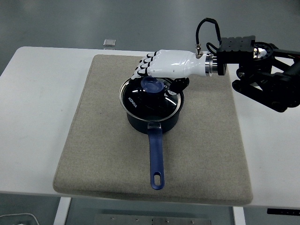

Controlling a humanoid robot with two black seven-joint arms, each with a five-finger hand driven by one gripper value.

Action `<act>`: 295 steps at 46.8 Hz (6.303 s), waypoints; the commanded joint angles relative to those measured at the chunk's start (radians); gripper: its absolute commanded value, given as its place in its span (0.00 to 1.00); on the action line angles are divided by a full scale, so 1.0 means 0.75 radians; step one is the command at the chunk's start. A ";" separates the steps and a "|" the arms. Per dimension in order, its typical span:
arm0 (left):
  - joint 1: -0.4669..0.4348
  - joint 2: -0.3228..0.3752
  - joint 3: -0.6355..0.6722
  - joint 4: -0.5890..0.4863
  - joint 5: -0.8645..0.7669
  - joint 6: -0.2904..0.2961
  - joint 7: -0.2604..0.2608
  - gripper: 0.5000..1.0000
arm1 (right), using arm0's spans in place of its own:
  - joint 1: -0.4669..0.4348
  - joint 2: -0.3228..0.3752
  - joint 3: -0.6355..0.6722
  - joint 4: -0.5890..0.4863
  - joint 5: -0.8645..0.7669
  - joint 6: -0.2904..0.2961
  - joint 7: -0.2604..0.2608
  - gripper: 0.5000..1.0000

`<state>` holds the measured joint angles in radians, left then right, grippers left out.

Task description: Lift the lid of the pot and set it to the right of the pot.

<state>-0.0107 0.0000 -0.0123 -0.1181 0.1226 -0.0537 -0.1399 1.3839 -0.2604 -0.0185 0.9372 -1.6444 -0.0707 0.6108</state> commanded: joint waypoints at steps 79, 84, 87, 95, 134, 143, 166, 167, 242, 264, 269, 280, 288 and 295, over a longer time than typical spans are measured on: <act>0.000 0.000 0.000 0.000 0.000 0.000 0.000 1.00 | 0.069 0.006 -0.084 -0.002 -0.006 0.053 0.000 0.00; 0.000 0.000 0.000 0.000 0.000 0.000 0.000 1.00 | 0.086 0.004 -0.084 -0.002 -0.004 0.053 0.000 0.00; 0.000 0.000 0.000 0.000 0.000 0.000 0.000 1.00 | 0.098 0.004 -0.084 -0.004 -0.004 0.055 0.000 0.00; 0.000 0.000 0.000 0.000 0.002 0.000 0.000 1.00 | 0.106 0.004 -0.084 -0.018 -0.004 0.055 0.000 0.00; 0.000 0.000 0.000 0.000 0.002 0.000 0.000 1.00 | 0.180 0.006 -0.082 -0.210 0.016 0.062 0.000 0.00; 0.000 0.000 0.000 0.000 0.000 0.000 0.000 1.00 | 0.188 0.024 -0.082 -0.354 0.018 0.059 0.000 0.00; 0.000 0.000 0.000 0.000 0.000 0.000 0.000 1.00 | 0.172 0.022 -0.202 -0.573 0.012 0.019 0.000 0.00; 0.000 0.000 0.000 0.000 0.002 0.000 -0.002 1.00 | 0.172 0.022 -0.215 -0.579 0.014 0.017 0.000 0.00; 0.000 0.000 0.000 0.000 0.002 0.000 0.000 1.00 | -0.037 0.024 -0.339 -0.616 0.022 -0.020 0.000 0.00; 0.000 0.000 0.000 0.000 0.000 0.000 -0.002 1.00 | -0.062 0.026 -0.323 -0.614 0.029 -0.022 0.000 0.00; 0.000 0.000 0.000 0.000 0.000 0.000 0.000 1.00 | -0.064 0.028 -0.325 -0.611 0.041 -0.022 0.000 0.00; 0.000 0.000 0.000 0.000 0.000 0.000 0.000 1.00 | -0.076 0.047 -0.325 -0.609 0.053 -0.022 0.000 0.00; 0.000 0.000 0.000 0.000 0.000 0.000 0.000 1.00 | -0.082 0.051 -0.329 -0.609 0.055 -0.022 0.000 0.00; 0.000 0.000 0.000 0.000 0.000 0.000 -0.002 1.00 | -0.084 0.053 -0.333 -0.609 0.067 -0.018 0.000 0.00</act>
<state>-0.0106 0.0000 -0.0123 -0.1181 0.1227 -0.0537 -0.1402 1.3212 -0.2209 -0.2660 0.4801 -1.5994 -0.0876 0.6107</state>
